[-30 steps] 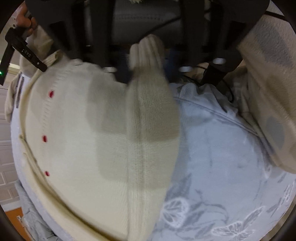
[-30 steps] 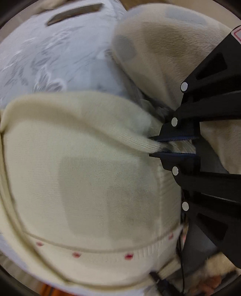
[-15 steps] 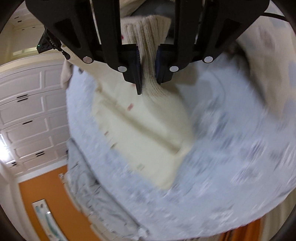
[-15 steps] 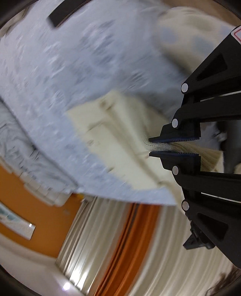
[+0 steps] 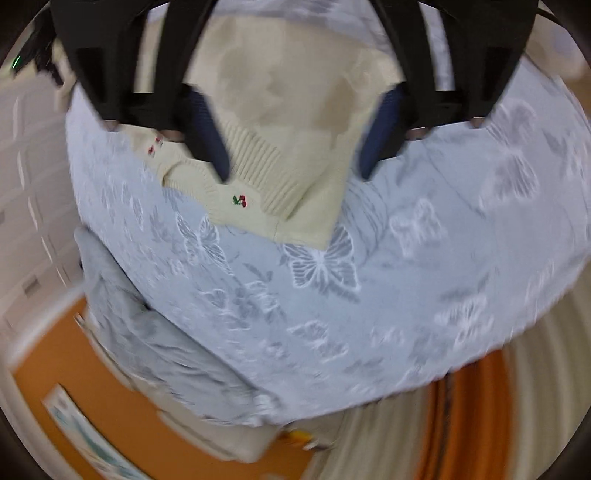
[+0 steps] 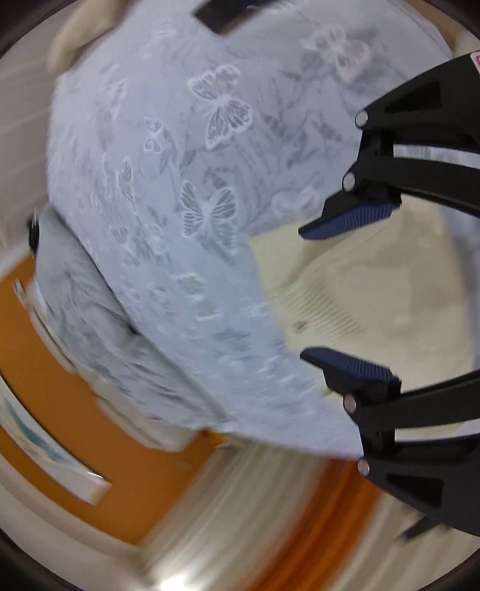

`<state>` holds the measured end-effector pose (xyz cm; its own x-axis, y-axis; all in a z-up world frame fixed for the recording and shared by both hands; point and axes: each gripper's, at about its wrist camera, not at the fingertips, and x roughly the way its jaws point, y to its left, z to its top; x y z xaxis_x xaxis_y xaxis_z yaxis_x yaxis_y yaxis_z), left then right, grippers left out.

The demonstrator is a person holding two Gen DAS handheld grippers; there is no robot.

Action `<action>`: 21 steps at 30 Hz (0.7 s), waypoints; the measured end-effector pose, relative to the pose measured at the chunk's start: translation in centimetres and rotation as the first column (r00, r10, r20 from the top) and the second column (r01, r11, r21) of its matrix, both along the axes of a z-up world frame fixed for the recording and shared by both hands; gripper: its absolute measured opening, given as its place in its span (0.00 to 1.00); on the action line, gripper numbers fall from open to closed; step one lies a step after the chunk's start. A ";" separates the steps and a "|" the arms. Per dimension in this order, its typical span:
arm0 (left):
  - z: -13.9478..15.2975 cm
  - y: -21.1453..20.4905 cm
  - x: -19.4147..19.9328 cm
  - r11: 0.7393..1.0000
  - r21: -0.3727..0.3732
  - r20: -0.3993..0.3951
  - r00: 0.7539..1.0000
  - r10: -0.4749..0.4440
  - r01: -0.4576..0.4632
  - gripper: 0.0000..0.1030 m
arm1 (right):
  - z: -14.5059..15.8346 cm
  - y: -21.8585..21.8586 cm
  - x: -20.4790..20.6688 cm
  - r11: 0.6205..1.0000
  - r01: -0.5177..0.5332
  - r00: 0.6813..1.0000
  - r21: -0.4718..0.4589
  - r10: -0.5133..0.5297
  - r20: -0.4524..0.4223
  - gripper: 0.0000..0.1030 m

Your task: Fold small clothes

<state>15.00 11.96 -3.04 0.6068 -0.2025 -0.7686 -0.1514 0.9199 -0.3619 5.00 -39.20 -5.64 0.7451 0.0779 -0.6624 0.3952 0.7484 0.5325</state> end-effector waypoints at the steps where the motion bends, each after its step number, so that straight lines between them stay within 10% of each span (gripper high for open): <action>1: -0.3 -0.2 -0.4 0.999 0.035 0.009 1.000 -0.027 0.026 0.76 | -0.7 1.0 0.0 0.997 -0.038 0.999 -0.072 0.035 -0.042 0.62; 14: -9.3 -5.0 7.7 0.985 0.102 -0.256 0.961 -0.106 0.136 0.75 | -9.6 4.8 10.0 0.968 -0.206 0.924 -0.144 0.144 -0.355 0.63; 16: -9.9 -5.1 8.0 0.987 0.101 -0.263 0.960 -0.098 0.128 0.60 | -10.4 5.3 10.8 0.965 -0.223 0.910 -0.139 0.155 -0.385 0.53; 18: -10.2 -4.8 7.9 0.989 0.084 -0.272 0.958 -0.092 0.119 0.22 | -10.4 6.1 10.6 0.959 -0.254 0.909 -0.121 0.195 -0.368 0.10; 21: -8.2 -3.5 6.7 0.996 -0.003 -0.231 0.969 -0.084 0.085 0.15 | -8.3 6.9 9.2 0.952 -0.265 0.928 -0.151 0.209 -0.309 0.07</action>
